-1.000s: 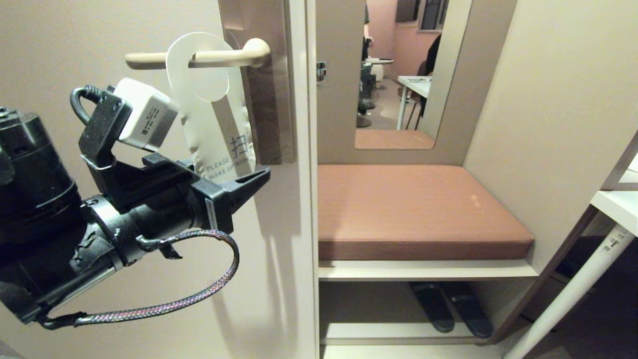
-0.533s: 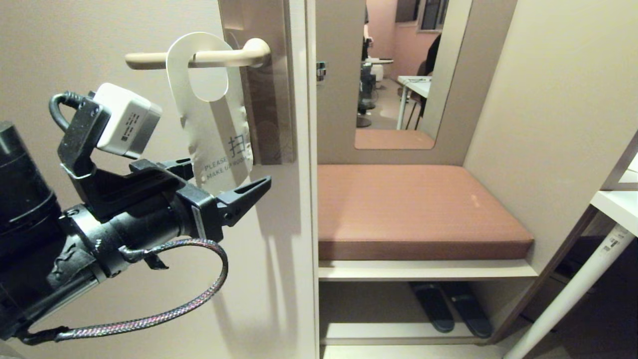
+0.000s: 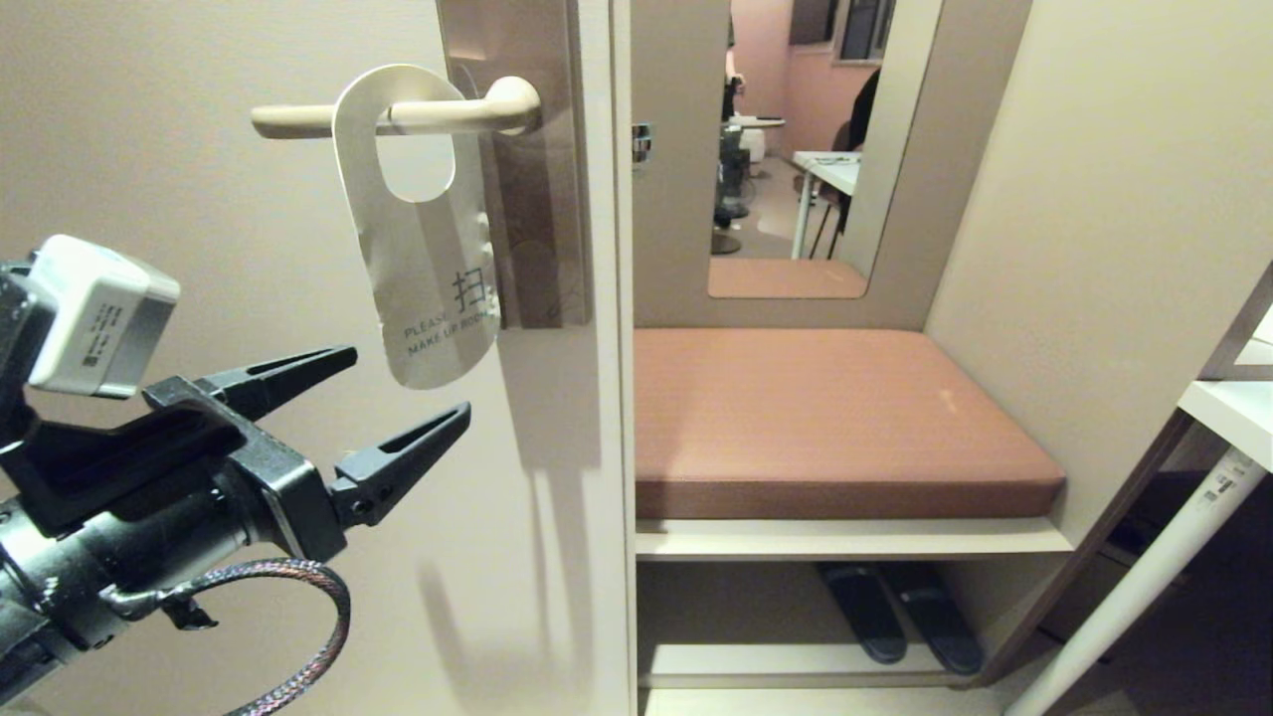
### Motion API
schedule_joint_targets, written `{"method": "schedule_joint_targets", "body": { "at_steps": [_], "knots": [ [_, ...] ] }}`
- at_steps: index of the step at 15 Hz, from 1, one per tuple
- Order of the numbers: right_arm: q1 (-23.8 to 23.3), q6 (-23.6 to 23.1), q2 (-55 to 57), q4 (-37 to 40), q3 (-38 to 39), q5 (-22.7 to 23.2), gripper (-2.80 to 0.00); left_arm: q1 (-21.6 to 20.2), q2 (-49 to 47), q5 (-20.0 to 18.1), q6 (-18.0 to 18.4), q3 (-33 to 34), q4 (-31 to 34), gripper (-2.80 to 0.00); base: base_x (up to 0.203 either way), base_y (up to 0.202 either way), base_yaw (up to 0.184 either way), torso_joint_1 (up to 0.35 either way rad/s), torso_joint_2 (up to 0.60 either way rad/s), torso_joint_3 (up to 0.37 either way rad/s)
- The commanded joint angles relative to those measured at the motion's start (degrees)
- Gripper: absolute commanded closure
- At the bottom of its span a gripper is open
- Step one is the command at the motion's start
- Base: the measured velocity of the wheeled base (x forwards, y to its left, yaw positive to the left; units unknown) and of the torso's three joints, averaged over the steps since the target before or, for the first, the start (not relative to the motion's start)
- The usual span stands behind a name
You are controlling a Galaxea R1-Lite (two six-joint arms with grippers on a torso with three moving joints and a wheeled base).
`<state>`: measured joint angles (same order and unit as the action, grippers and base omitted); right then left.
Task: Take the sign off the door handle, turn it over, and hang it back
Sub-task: Hang the sign back with the other side facing out
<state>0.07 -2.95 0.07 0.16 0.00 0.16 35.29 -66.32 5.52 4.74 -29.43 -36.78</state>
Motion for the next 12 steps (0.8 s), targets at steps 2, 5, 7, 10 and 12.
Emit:
{"method": "schedule_joint_targets", "body": {
  "at_steps": [2,5,7,10,12],
  "knots": [
    [0.0,0.0,0.0,0.0,0.0,0.0,0.0,-0.3,2.5,0.1,0.0,1.1,-0.2,-2.8,0.0,0.0,0.0,0.0,0.0,0.0],
    [0.0,0.0,0.0,0.0,0.0,0.0,0.0,-0.9,2.4,-0.1,-0.1,1.3,-0.2,-2.8,0.0,0.0,0.0,0.0,0.0,0.0],
    [0.0,0.0,0.0,0.0,0.0,0.0,0.0,-1.4,2.4,-0.2,-0.2,1.8,-0.3,-2.8,0.0,0.0,0.0,0.0,0.0,0.0],
    [0.0,0.0,0.0,0.0,0.0,0.0,0.0,-2.2,2.5,-0.2,-2.8,1.2,-0.8,0.0,0.0,0.0,0.0,0.0,0.0,0.0],
    [0.0,0.0,0.0,0.0,0.0,0.1,0.0,-5.6,1.8,-0.5,-3.8,0.0,-0.7,0.0,0.0,0.0,0.0,0.0,0.0,0.0]
  ]
}}
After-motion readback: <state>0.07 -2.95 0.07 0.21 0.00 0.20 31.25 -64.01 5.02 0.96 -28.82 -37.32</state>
